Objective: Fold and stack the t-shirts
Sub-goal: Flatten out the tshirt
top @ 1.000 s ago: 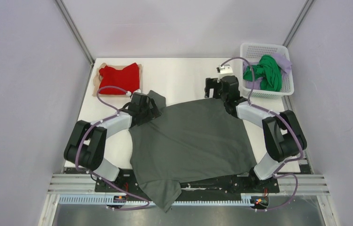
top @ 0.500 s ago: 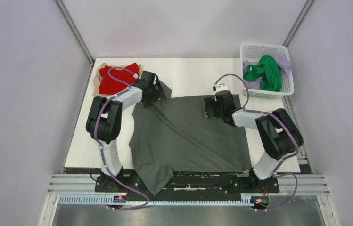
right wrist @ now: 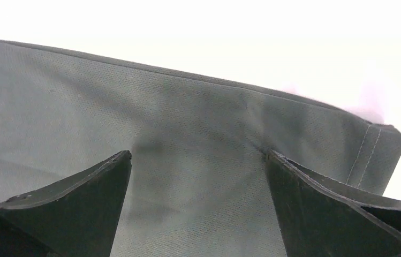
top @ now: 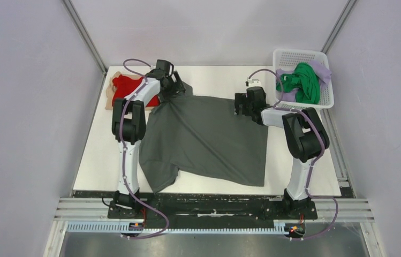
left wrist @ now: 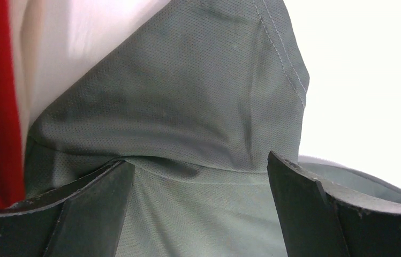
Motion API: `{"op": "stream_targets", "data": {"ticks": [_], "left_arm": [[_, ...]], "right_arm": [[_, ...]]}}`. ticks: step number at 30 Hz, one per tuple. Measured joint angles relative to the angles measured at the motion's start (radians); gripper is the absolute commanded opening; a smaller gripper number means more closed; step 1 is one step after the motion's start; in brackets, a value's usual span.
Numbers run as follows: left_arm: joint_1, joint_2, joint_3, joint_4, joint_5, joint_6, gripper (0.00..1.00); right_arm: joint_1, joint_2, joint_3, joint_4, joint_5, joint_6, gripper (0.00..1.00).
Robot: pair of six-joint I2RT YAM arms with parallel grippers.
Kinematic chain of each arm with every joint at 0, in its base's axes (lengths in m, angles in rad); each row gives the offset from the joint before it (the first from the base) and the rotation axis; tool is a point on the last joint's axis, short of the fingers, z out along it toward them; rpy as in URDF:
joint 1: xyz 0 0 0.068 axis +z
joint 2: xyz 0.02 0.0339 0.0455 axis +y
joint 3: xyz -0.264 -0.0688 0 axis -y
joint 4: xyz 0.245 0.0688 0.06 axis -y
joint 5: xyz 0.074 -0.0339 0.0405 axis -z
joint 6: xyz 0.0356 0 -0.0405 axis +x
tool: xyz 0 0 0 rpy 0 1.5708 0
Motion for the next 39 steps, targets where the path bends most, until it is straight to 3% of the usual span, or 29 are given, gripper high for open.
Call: {"op": "stream_targets", "data": {"ticks": [6, 17, 22, 28, 33, 39], "left_arm": [[0.007, 0.077, 0.130, -0.040, 0.055, 0.025, 1.00], [0.010, 0.061, 0.110, -0.027, 0.109, 0.045, 1.00], [-0.013, 0.030, 0.081, -0.038, 0.130, 0.064, 1.00], [-0.058, -0.159, -0.083, -0.039, 0.112, 0.089, 1.00], [-0.139, -0.521, -0.419, 0.000, 0.032, 0.091, 1.00], [-0.261, -0.922, -0.840, 0.000, -0.060, 0.040, 1.00]], "right_arm": [[-0.040, 0.111, 0.137, 0.032, -0.044, 0.010, 0.98], [-0.072, 0.275, 0.384, 0.003, -0.058, -0.005, 0.98], [-0.075, 0.267, 0.393, -0.031, -0.076, -0.031, 0.98], [-0.055, 0.019, 0.184, -0.045, -0.068, -0.060, 0.98], [-0.034, -0.354, -0.113, 0.004, -0.083, -0.055, 0.98], [-0.037, -0.607, -0.398, 0.035, -0.093, -0.002, 0.98]]}}
